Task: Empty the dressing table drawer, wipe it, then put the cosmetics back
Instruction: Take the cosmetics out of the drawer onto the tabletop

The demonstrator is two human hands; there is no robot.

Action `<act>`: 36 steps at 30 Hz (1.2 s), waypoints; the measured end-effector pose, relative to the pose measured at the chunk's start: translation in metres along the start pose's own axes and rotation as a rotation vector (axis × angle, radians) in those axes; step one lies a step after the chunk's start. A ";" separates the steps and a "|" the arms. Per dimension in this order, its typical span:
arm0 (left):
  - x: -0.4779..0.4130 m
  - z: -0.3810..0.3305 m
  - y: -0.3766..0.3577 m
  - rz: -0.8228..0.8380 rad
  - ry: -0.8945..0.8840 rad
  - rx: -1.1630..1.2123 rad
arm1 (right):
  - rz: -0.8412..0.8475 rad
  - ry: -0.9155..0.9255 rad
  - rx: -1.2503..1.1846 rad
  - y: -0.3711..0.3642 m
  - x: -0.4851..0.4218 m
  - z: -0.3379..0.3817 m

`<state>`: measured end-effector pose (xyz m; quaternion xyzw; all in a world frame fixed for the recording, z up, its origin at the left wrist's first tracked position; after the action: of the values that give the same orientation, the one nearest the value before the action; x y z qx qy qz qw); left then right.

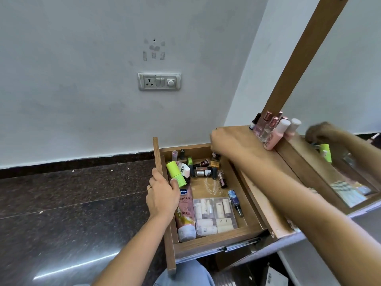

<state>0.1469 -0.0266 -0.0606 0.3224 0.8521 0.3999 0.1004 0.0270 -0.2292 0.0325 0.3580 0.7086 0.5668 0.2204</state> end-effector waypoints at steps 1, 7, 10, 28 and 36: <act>0.000 -0.001 0.000 0.004 0.003 -0.005 | 0.088 -0.029 -0.014 -0.026 0.007 0.012; 0.002 -0.002 0.002 0.005 0.007 -0.017 | 0.262 -0.144 -0.179 -0.116 0.030 0.036; 0.003 -0.002 0.002 0.004 0.009 -0.020 | 0.157 -0.148 -0.192 -0.115 0.035 0.039; 0.000 -0.001 -0.001 0.010 0.004 0.001 | -0.087 -0.168 -0.105 -0.007 0.030 0.011; -0.001 0.001 -0.002 0.016 0.014 0.014 | -0.038 -0.320 -0.440 0.070 0.010 -0.106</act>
<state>0.1475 -0.0278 -0.0636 0.3268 0.8530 0.3970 0.0889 -0.0380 -0.2831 0.1282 0.3731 0.5311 0.6392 0.4125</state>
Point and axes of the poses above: each hand's wrist, its own x-axis away from the middle knuckle, its own y-axis out of the back of the hand, z = x × y, the point moved 10 cm from there along -x, towards the middle knuckle, and after that the axes turned 7 degrees about y, right-handed, at the moved point
